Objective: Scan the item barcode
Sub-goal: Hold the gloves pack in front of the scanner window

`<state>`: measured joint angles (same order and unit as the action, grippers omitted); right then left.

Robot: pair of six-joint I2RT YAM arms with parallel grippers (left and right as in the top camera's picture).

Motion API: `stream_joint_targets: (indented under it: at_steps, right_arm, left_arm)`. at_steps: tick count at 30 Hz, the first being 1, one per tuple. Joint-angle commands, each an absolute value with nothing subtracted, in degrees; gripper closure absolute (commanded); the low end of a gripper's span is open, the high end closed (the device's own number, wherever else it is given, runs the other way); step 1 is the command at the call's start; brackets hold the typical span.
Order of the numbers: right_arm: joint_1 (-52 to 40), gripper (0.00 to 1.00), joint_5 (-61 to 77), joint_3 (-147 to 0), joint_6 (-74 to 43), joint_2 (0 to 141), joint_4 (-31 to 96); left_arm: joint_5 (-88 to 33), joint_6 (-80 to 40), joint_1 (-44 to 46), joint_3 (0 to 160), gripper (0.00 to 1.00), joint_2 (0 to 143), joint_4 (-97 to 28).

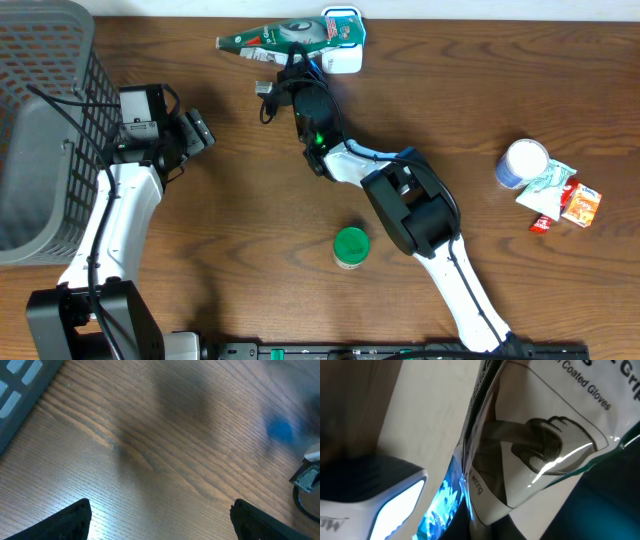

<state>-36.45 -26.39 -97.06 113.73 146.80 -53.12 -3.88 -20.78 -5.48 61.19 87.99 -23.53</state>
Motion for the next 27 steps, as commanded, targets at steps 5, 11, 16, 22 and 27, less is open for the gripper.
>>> stream_joint_targets:
  at_steps: [5,11,16,22,27]
  right_arm:
    - [-35.55,0.99,-24.97,-97.86,109.71,147.48,-51.66]
    - [-35.51,0.99,-24.93,-97.86,107.63,147.48,-51.57]
    - [-35.27,0.99,-24.77,-97.86,101.19,147.48,-50.70]
    - [-34.81,0.99,-21.39,-97.86,106.52,147.48,-50.48]
    - [-34.81,0.99,-19.86,-97.86,109.43,147.48,-50.30]
  left_arm:
    - [-3.14,-20.45,-5.61,61.84,0.11,87.92,-23.49]
    - [-3.14,-20.45,-5.61,61.84,0.11,87.92,-23.49]
    - [-3.14,-20.45,-5.61,61.84,0.11,87.92,-23.49]
    - [-3.14,-20.45,-5.61,61.84,0.11,87.92,-23.49]
    - [-3.14,-20.45,-5.61,61.84,0.11,87.92,-23.49]
